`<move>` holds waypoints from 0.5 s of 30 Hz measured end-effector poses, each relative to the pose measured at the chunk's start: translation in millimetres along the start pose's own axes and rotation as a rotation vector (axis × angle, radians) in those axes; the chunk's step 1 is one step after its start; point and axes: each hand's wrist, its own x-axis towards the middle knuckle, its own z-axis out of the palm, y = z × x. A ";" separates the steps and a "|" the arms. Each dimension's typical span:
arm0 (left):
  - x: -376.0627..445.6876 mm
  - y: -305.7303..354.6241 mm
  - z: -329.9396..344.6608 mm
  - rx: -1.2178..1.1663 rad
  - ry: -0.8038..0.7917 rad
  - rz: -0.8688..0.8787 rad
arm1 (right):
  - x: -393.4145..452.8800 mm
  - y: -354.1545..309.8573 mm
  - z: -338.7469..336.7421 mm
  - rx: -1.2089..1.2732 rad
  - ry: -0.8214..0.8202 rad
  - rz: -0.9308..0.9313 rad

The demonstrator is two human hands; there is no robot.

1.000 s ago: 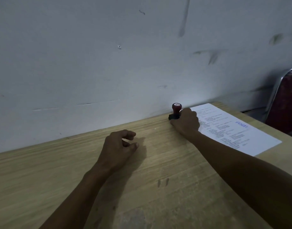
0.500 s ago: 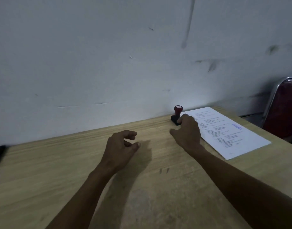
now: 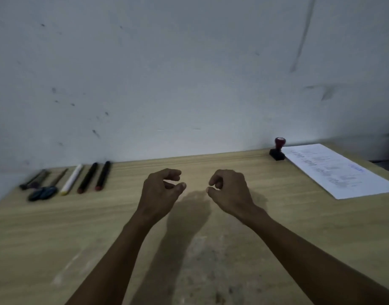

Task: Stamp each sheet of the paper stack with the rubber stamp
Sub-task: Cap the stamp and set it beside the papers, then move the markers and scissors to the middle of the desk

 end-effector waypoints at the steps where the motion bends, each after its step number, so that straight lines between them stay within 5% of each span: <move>1: -5.9 -4.9 -14.0 0.003 0.019 -0.016 | -3.5 -11.7 8.9 0.017 -0.016 -0.017; 15: -28.5 -72.2 -154.2 0.222 0.282 -0.128 | -3.1 -132.9 121.8 0.106 -0.279 -0.091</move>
